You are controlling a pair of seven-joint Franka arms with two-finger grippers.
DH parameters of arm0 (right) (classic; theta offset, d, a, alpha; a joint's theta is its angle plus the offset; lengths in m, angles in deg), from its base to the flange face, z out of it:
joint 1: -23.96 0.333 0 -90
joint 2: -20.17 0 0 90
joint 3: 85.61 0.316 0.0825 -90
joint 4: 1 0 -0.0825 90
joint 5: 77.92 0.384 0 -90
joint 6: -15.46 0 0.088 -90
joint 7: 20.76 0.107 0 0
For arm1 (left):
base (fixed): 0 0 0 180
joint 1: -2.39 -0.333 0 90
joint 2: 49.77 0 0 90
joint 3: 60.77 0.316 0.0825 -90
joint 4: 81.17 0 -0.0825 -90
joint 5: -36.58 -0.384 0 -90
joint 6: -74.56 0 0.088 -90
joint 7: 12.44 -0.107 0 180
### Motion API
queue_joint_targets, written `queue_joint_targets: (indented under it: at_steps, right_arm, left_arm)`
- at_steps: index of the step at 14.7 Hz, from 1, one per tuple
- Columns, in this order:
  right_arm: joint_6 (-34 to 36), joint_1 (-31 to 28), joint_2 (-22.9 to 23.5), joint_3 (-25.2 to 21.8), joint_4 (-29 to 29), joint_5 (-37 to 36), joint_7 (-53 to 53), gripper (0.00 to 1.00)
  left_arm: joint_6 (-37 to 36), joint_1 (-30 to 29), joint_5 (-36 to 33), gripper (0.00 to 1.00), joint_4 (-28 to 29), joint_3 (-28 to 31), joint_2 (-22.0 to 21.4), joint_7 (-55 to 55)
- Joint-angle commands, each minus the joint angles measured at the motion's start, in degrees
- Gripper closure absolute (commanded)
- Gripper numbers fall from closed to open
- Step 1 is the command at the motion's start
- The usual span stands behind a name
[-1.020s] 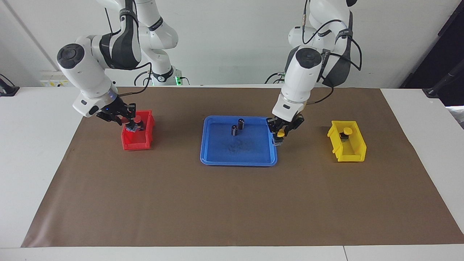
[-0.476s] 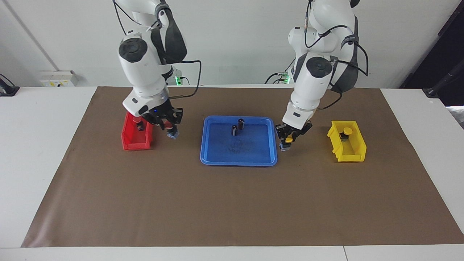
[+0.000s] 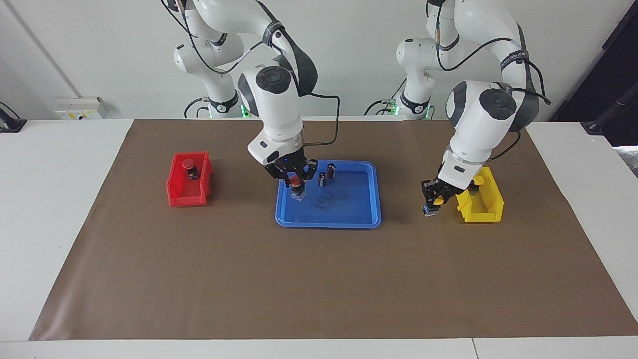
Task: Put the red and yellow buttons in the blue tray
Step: 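Place the red button in the blue tray with the right gripper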
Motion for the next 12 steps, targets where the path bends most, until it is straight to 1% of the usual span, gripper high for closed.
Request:
queue_joint_targets:
  at_steps: [1,4,6,7,8,9,10,11,12]
  right_arm:
    - [-3.53,3.84,3.82,-0.37,-1.05,-0.23,4.58,0.92]
    - [-5.91,4.73,6.81,-0.29,-0.88,-1.55,5.38,0.91]
    - [-6.10,5.35,7.08,-0.37,0.08,-1.73,5.39,0.89]
    - [-6.36,5.27,7.00,-0.37,0.70,-1.99,5.39,0.80]
    - [-6.45,5.26,6.91,-0.29,1.05,-1.99,5.39,0.46]
    - [-5.92,5.26,6.91,-0.37,0.62,-1.99,5.30,0.28]
    - [-5.14,4.92,6.91,-0.55,-0.34,-2.08,5.12,0.22]
    - [-4.00,4.39,6.65,-0.81,-1.66,-2.69,4.69,0.08]
    - [-1.72,2.91,5.86,-0.90,-3.15,-4.00,4.60,0.03]
  left_arm:
    - [-1.26,0.34,0.29,0.99,-1.35,-0.02,0.72,-0.51]
    - [-1.26,0.87,0.29,0.99,-1.43,-0.02,0.72,-0.25]
    - [-1.18,0.96,0.29,0.99,-1.43,-0.02,0.72,-0.16]
    - [-1.18,0.96,0.29,0.99,-1.43,-0.02,0.72,-0.25]
    - [-1.18,0.96,0.29,0.99,-1.35,-0.02,0.72,-0.25]
    - [-1.18,0.96,0.29,0.99,-1.35,-0.02,0.72,-0.25]
    - [-1.09,1.05,0.29,0.99,-1.43,-0.02,0.72,-0.16]
    - [-1.00,1.05,0.29,0.99,-1.43,-0.11,0.72,-0.16]
    - [-0.91,1.22,0.29,0.99,-1.43,-0.20,0.72,0.01]
